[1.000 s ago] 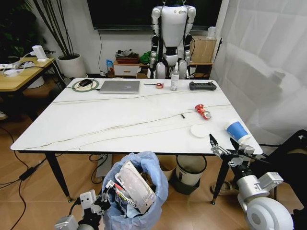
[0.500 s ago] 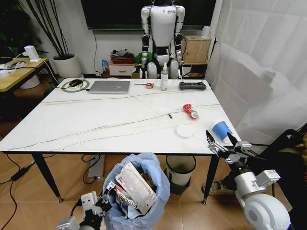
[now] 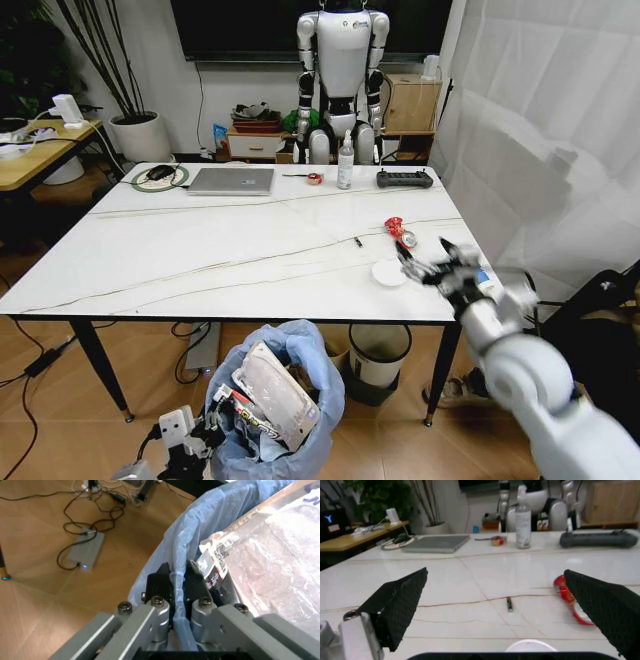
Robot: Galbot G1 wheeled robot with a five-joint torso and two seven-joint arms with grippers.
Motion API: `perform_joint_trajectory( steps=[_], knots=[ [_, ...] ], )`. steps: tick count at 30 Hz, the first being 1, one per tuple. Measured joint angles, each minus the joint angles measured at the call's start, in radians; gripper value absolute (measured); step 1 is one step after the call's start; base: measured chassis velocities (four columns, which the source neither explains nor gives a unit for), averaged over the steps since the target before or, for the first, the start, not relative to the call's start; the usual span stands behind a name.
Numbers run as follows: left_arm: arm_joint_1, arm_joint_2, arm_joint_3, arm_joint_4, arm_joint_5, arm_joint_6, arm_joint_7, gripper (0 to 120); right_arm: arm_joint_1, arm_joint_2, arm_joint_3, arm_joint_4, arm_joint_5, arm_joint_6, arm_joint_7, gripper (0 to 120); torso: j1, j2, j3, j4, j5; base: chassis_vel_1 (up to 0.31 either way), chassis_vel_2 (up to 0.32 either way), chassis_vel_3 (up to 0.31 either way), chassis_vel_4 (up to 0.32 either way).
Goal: Pick up the trash bin and place the trash from the table into it.
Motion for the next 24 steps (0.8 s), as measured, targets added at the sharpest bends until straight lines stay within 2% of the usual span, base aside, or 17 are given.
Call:
perform_joint_trajectory(
  steps=[2, 5, 8, 15, 19, 24],
  knots=[
    [0.012, -0.006, -0.006, -0.011, 0.006, 0.000, -0.001, 0, 0.074, 0.008, -0.051, -0.076, 0.014, -0.011, 0.019, 100, 0.000, 0.000, 0.000, 0.0000, 0.0000, 0.000, 0.000, 0.000, 0.000],
    [0.031, -0.018, -0.012, -0.027, 0.020, 0.000, -0.001, 0, 0.180, 0.025, -0.117, -0.200, 0.009, 0.031, 0.003, 100, 0.000, 0.000, 0.000, -0.0002, 0.0000, 0.000, 0.000, 0.000, 0.000],
    [0.035, -0.025, -0.012, -0.030, 0.028, 0.000, -0.001, 0, 0.224, 0.037, -0.140, -0.242, 0.005, 0.032, -0.010, 100, 0.000, 0.000, 0.000, -0.0004, -0.0002, 0.000, 0.000, 0.000, 0.000],
    [0.035, -0.046, -0.004, -0.032, 0.051, 0.000, -0.001, 0, 0.352, 0.144, -0.158, -0.391, -0.059, -0.178, -0.066, 100, 0.000, 0.000, 0.000, -0.0001, -0.0002, 0.000, 0.000, 0.000, 0.000],
    [0.030, -0.054, 0.001, -0.031, 0.058, 0.000, -0.001, 0, 0.393, 0.194, -0.166, -0.494, -0.178, -0.193, -0.118, 100, 0.000, 0.000, 0.000, -0.0003, -0.0002, 0.000, 0.000, 0.000, 0.000],
    [0.029, -0.060, 0.003, -0.030, 0.063, 0.000, -0.001, 0, 0.408, 0.232, -0.179, -0.562, -0.249, -0.186, -0.142, 100, 0.000, 0.000, 0.000, -0.0003, -0.0002, 0.000, 0.000, 0.000, 0.000]
  ],
)
